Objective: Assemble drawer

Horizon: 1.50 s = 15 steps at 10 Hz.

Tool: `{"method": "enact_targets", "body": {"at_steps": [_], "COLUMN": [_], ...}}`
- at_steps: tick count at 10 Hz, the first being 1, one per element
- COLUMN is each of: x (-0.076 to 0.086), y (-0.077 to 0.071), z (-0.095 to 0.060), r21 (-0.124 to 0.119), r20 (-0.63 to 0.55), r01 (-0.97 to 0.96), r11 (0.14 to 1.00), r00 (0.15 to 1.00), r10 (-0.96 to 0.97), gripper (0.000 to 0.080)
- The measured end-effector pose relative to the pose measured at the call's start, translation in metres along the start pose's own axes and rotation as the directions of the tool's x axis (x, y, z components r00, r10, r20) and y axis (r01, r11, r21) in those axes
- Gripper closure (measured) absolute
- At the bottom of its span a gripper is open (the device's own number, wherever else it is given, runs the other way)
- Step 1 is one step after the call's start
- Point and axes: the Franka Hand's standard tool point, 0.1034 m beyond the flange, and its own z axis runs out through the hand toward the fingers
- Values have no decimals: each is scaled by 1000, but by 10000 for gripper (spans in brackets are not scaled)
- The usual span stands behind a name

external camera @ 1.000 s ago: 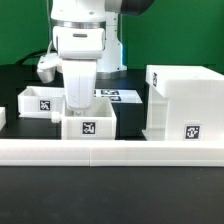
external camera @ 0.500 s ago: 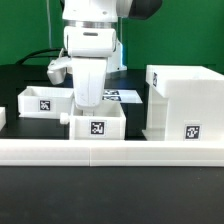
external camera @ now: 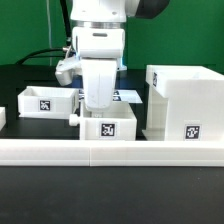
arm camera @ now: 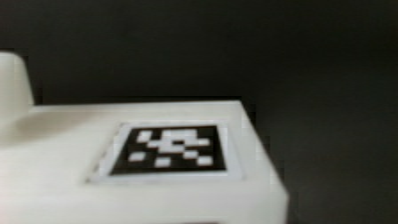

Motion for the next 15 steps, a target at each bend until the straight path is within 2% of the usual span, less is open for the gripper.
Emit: {"method": "enact_targets", "body": {"at_steps": [2,5,6,8,9,13,15], "x": [9,7,11,19,21,21,28], "y": [5,3,5,12,12,11,6], "z": [-3,-1,0,-1,1,2,5], "r21": [-11,-5,2,0,7,8,20], "r20": [-4,-3,-2,-2,-3,-4,15], "r01": [-49,-50,-40,-2,3,-11,53], "r11": [999,999,999,1000,1000,1000,998], "r00": [999,999,999,1000,1000,1000,998], "r10": [49,50,40,2,-3,11,-54], "gripper": [755,755,755,755,755,755,755]}}
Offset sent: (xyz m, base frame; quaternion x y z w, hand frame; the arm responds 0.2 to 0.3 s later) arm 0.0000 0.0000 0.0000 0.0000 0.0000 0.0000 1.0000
